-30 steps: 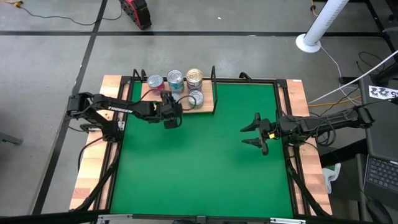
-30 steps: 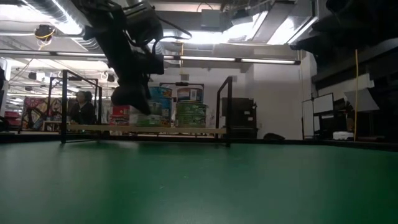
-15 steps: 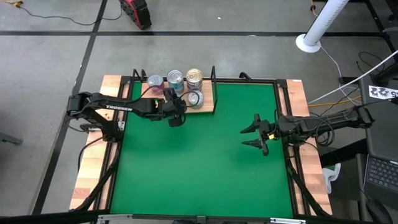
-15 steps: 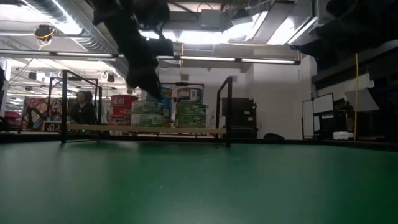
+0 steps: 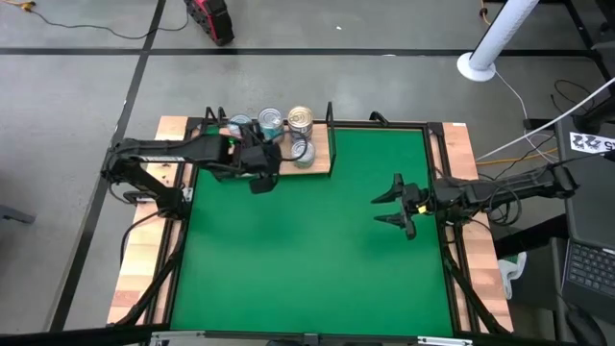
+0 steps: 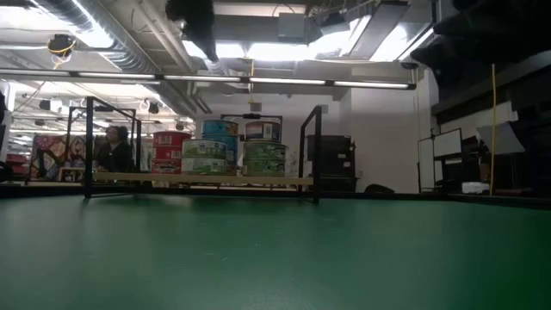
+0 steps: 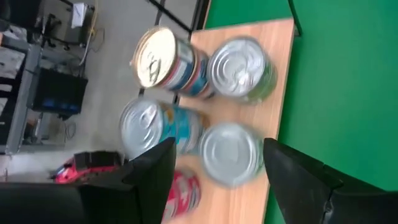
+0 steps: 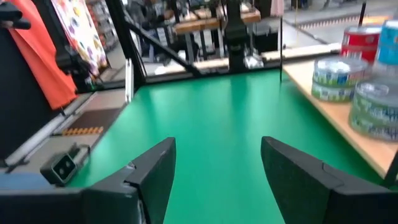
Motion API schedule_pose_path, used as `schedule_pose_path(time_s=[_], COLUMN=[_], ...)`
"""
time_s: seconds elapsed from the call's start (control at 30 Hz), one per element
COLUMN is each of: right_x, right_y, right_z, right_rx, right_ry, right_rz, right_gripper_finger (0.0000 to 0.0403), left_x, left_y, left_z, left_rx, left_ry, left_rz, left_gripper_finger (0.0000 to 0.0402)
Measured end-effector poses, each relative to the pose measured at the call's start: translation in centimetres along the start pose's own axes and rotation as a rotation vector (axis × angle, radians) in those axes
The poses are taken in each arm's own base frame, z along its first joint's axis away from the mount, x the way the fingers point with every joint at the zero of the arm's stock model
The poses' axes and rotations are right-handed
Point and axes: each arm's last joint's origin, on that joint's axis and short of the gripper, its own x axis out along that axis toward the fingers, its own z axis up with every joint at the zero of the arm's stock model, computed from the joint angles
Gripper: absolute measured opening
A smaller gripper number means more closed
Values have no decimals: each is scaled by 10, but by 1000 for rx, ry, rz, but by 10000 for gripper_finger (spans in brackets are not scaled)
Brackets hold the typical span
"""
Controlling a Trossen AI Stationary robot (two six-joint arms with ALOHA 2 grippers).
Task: Stack canned seafood by type on shelf
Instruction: Return to Home Position
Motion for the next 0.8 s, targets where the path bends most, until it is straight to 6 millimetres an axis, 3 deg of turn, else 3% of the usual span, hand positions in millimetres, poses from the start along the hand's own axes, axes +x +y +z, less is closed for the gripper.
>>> schedule_pose_path(time_s=[0.13, 0.23, 0.47, 0.63, 0.8], right_x=[-5, -9, -21, -23, -23], right_y=[1, 1, 2, 2, 0], right_z=[6, 9, 15, 17, 15], right_rx=[-7, -7, -71, -126, -143], right_ry=[-33, -64, -133, -150, -138], right_rz=[5, 10, 17, 14, -51], right_gripper_finger=[237, 232, 168, 102, 30], left_x=[-29, -48, -91, -85, -55], left_y=[15, 30, 63, 51, 22], left_z=[-8, -24, -98, -147, -184], left_rx=[5, -102, -396, -520, -550], left_ry=[41, 9, -220, -545, -801], left_rz=[-30, -92, -122, -251, -335], left_gripper_finger=[239, 239, 239, 239, 239])
